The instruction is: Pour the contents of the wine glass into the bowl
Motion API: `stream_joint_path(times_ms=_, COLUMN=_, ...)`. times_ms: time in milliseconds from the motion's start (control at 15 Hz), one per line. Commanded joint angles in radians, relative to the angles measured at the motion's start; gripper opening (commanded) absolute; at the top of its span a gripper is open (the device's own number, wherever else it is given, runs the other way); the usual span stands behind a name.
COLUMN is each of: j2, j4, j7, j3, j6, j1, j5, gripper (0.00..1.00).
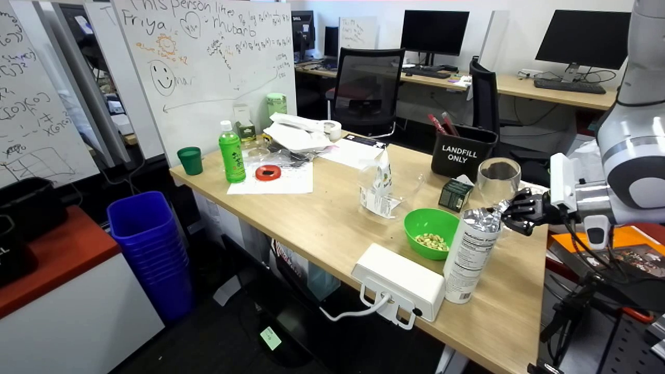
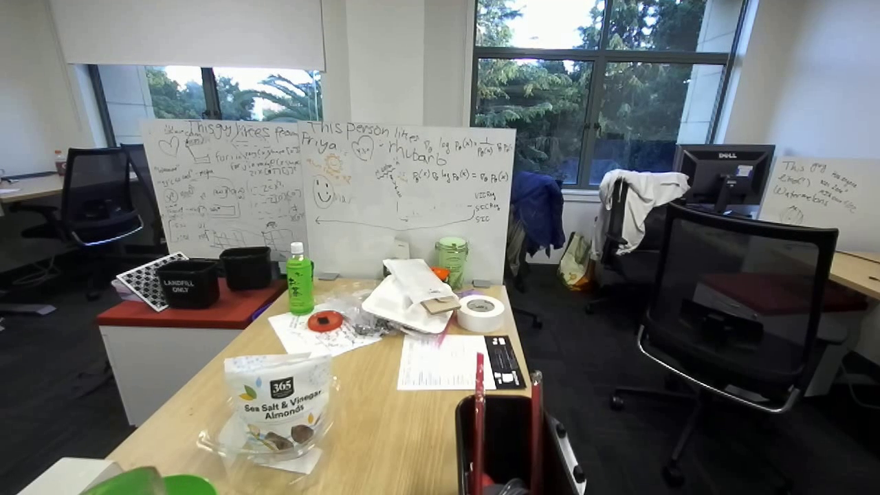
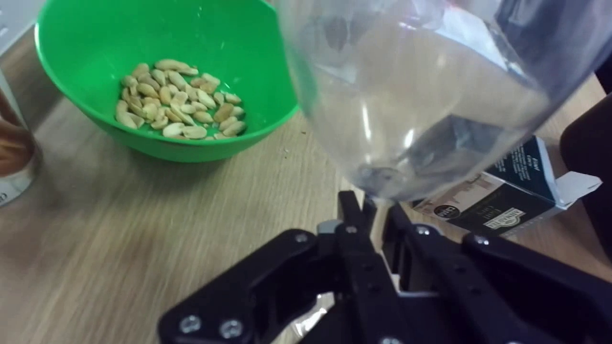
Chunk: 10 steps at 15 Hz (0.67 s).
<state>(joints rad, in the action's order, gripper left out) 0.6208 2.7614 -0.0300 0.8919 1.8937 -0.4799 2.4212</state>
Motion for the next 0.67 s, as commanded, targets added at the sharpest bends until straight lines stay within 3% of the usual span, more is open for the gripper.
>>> stream_joint_path(times_ms=0, j2=-0.005, j4=-0.03, j7=-0.015, j3=-0.152, j6=-0.164, j1=0.264, j5=-0.097, gripper=0.04)
stream_joint_path(times_ms=267, j2=0.031, j4=-0.081, j7=0.005, j3=-0.325, j6=-0.339, j1=0.546, j5=-0.255, gripper=0.04)
stream_joint_path(times_ms=467, j2=0.093, j4=-0.138, j7=-0.011, j3=-0.42, j6=-0.464, j1=0.695, j5=-0.393, gripper=0.04)
stream_joint_path(times_ms=600, j2=0.138, j4=-0.18, j7=-0.026, j3=-0.453, j6=-0.512, j1=0.753, j5=-0.476, gripper=0.04)
